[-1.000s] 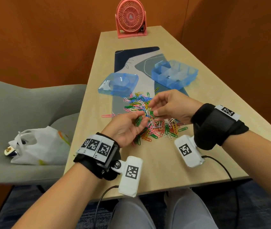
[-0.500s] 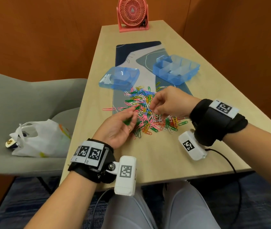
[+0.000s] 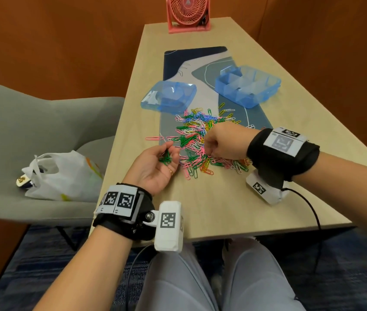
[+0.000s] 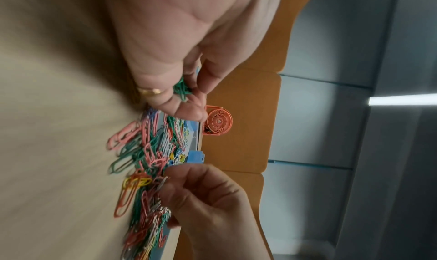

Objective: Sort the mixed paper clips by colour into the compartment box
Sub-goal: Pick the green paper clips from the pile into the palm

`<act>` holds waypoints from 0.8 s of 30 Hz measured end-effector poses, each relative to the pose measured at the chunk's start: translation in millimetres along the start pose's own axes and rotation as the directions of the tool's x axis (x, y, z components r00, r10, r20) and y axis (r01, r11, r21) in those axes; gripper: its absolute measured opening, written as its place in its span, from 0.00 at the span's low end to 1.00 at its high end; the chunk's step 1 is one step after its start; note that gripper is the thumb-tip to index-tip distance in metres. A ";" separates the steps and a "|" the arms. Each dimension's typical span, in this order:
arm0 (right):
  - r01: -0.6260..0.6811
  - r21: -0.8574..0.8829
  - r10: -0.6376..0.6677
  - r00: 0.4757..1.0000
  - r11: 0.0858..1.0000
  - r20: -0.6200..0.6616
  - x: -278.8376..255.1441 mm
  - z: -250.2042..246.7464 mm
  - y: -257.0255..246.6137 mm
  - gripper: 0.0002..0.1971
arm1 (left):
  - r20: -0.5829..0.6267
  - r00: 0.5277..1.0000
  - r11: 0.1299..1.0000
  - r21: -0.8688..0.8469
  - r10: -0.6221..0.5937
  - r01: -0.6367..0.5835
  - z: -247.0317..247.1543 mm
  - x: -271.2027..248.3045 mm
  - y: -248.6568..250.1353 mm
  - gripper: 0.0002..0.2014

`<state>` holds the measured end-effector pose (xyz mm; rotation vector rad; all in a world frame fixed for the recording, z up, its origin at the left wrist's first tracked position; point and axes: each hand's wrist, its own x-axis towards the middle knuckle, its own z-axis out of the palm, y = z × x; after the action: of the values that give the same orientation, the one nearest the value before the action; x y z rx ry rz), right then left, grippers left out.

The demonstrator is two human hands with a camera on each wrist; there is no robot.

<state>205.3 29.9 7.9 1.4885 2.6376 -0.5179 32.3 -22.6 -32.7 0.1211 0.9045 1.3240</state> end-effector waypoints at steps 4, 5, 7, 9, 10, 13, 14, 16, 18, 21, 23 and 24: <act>0.117 0.039 -0.118 0.993 0.992 0.025 7.4 7.6 -13.3 0.11 | -0.007 1.000 1.000 -0.018 -0.025 0.025 -7.7 6.1 0.6 0.11; 0.131 0.023 -0.132 0.990 0.991 0.048 10.4 10.1 -15.6 0.12 | -0.007 1.000 0.999 -0.023 -0.029 0.029 -8.6 7.2 0.5 0.11; 0.142 -0.034 -0.139 0.987 0.989 0.076 16.1 12.5 -17.2 0.11 | -0.002 0.999 0.999 -0.033 -0.033 0.033 -10.3 9.4 0.5 0.12; 0.143 -0.084 -0.138 0.988 0.986 0.072 19.9 11.7 -15.3 0.07 | 0.005 0.999 0.999 -0.035 -0.038 0.038 -12.1 11.2 0.8 0.11; 0.144 -0.094 -0.138 0.988 0.985 0.068 20.5 10.2 -13.7 0.06 | 0.010 0.999 0.999 -0.035 -0.040 0.041 -12.9 11.6 0.9 0.11; 0.108 -0.049 -0.105 0.993 0.993 0.056 19.6 1.8 -8.7 0.06 | 0.023 0.999 0.999 -0.025 -0.038 0.039 -13.6 12.7 1.0 0.11; 0.089 -0.028 -0.088 0.995 0.996 0.050 18.3 -1.9 -7.5 0.05 | 0.027 0.999 0.999 -0.021 -0.036 0.037 -13.9 12.6 0.8 0.11; 0.068 -0.029 -0.067 0.997 0.997 0.035 17.2 -8.1 -4.7 0.04 | 0.035 0.999 0.999 -0.013 -0.034 0.034 -14.4 12.2 0.3 0.10; 0.061 -0.044 -0.059 0.998 0.997 0.038 16.9 -12.3 -2.2 0.03 | 0.041 0.998 0.999 -0.007 -0.038 0.039 -14.6 11.5 0.7 0.11; 0.057 -0.056 -0.053 0.997 0.997 0.060 17.2 -14.5 -0.5 0.05 | 0.032 0.998 0.999 0.010 -0.047 0.047 -13.4 10.9 1.6 0.11; 0.055 -0.056 -0.051 0.997 0.997 0.064 16.5 -15.7 -0.7 0.03 | 0.022 0.998 0.998 0.028 -0.056 0.055 -11.3 10.1 2.3 0.11; 0.056 -0.046 -0.053 0.997 0.997 0.065 15.9 -16.5 -0.9 0.02 | 0.020 0.998 0.997 0.036 -0.062 0.062 -9.9 9.5 2.8 0.10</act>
<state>197.9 47.8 20.0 1.3674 2.6290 -0.4944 23.6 -17.5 -42.5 0.1335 0.9071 1.2475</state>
